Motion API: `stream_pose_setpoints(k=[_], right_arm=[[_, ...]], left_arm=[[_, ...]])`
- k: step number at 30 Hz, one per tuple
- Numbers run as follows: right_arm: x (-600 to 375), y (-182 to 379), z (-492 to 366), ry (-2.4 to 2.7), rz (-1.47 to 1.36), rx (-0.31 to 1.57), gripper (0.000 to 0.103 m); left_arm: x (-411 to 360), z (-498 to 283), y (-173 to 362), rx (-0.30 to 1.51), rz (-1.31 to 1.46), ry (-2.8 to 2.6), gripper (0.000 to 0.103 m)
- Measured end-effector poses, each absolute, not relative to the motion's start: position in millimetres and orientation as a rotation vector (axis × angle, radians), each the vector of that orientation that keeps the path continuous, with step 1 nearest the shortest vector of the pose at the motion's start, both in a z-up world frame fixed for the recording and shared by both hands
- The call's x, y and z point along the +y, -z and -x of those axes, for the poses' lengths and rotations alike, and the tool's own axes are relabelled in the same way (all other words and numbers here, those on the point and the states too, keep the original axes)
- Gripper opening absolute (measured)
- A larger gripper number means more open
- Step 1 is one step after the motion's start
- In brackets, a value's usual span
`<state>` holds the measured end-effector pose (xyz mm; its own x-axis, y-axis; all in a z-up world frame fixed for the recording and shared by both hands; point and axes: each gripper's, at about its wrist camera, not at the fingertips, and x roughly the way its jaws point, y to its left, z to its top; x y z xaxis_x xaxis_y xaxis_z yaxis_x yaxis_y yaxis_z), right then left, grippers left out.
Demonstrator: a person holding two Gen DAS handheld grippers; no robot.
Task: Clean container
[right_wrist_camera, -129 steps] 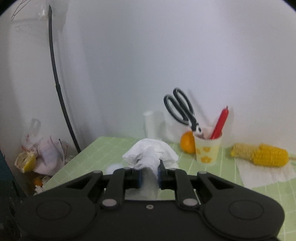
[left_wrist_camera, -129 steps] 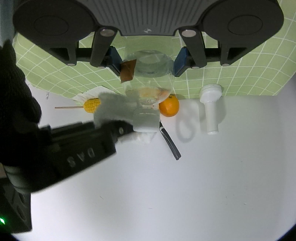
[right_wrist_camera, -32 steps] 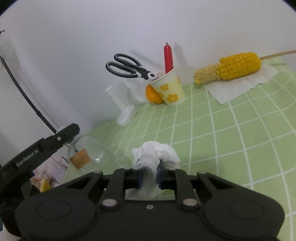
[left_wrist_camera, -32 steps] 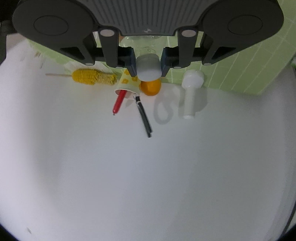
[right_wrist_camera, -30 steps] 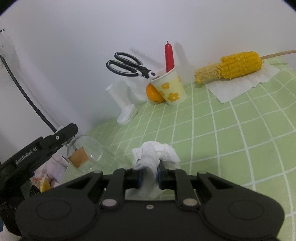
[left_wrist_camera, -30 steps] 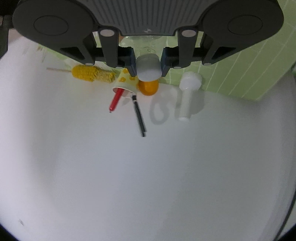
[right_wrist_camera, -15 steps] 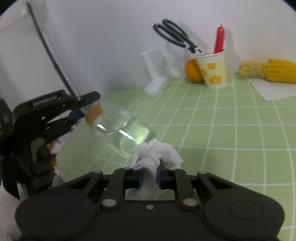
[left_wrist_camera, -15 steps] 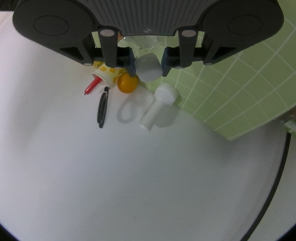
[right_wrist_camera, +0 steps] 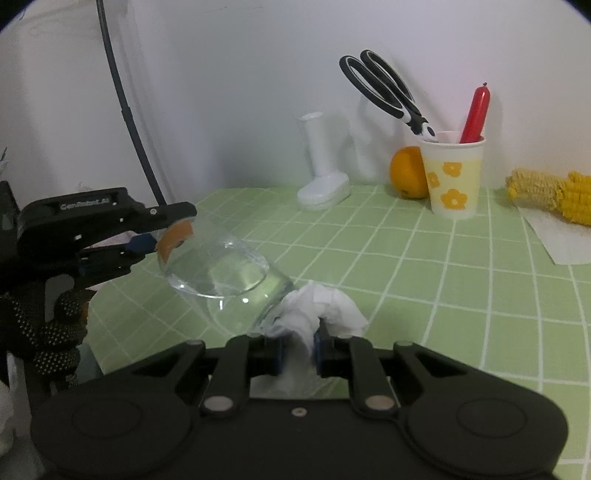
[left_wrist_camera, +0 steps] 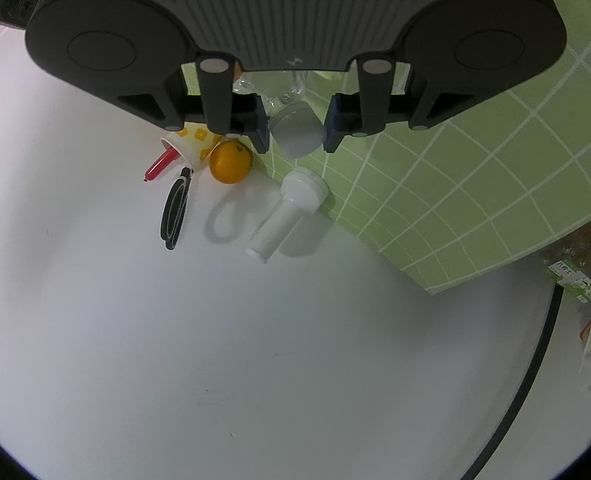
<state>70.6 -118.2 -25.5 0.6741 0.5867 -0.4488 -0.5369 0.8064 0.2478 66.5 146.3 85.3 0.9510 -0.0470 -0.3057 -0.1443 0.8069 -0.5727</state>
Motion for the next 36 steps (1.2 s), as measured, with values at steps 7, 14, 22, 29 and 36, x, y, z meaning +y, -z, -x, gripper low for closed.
stream_pose_setpoints(k=[7,14,22,29,36], right_arm=[[-117.1,23.9,-45.4,-0.703,-0.031,0.54,0.016],[-111.6,22.8,-73.2,-0.642,0.001,0.512,0.016],[-120.2,16.5,-62.6,-0.65,-0.004,0.479,0.016],[-123.2,14.0,-48.9,-0.682,-0.001,0.484,0.016],[-118.4,18.0,-39.8,-0.713,0.014,0.526,0.016]], left_arm=[[142.7,-61.8,-75.5,0.316,0.634,-0.054,0.034],[138.9,-58.4,-70.8,0.319,0.626,-0.059,0.034],[133.8,-55.1,-69.3,0.319,0.609,-0.06,0.034],[130.4,-55.0,-69.3,0.322,0.604,-0.063,0.034],[117.4,-54.1,-82.2,0.295,0.535,-0.054,0.032]])
